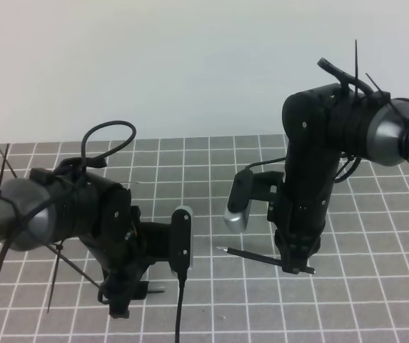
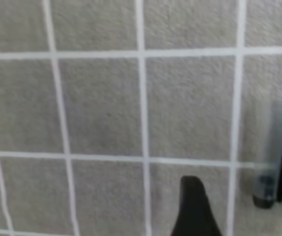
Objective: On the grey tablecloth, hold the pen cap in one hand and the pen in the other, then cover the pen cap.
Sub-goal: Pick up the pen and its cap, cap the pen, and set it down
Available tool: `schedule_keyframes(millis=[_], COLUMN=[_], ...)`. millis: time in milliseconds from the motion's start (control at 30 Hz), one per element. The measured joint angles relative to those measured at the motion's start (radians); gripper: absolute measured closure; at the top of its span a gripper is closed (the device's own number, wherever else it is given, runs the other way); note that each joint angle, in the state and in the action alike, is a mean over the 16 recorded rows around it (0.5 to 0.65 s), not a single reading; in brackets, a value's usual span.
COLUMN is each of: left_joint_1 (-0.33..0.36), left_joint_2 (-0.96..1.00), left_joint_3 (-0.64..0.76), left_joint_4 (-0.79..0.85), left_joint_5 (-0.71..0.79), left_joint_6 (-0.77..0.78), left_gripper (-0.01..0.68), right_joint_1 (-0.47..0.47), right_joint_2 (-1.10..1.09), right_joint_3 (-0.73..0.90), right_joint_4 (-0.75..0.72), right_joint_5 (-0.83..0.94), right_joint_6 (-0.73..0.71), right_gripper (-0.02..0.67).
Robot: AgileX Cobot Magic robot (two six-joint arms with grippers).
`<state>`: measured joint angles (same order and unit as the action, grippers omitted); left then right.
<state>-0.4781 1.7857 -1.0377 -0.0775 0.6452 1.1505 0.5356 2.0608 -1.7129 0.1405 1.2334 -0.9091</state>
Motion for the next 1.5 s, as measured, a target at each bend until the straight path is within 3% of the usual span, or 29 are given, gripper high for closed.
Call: schedule_keyframes(millis=[267, 633, 833, 1100, 1500], left_joint_1=[0.0, 0.0, 0.0, 0.0, 0.0], left_joint_2=[0.021, 0.034, 0.023, -0.072, -0.364], left_joint_3=[-0.003, -0.006, -0.007, -0.021, -0.024], left_joint_4=[0.003, -0.002, 0.005, 0.029, 0.039], left_joint_5=[0.001, 0.05, 0.066, 0.084, 0.07], left_joint_6=[-0.013, -0.016, -0.017, -0.017, -0.016], left_gripper=[0.323, 0.511, 0.578, 0.593, 0.594], right_joint_1=[0.0, 0.0, 0.0, 0.0, 0.002], right_joint_2=[0.005, 0.005, 0.001, -0.058, -0.281], right_joint_3=[0.0, 0.0, 0.0, 0.0, 0.082], right_joint_4=[0.002, 0.003, 0.006, 0.026, 0.11], right_joint_5=[-0.003, -0.006, 0.021, 0.062, 0.074], right_joint_6=[0.0, -0.002, 0.001, 0.026, 0.236], right_gripper=[0.652, 0.652, 0.652, 0.652, 0.652])
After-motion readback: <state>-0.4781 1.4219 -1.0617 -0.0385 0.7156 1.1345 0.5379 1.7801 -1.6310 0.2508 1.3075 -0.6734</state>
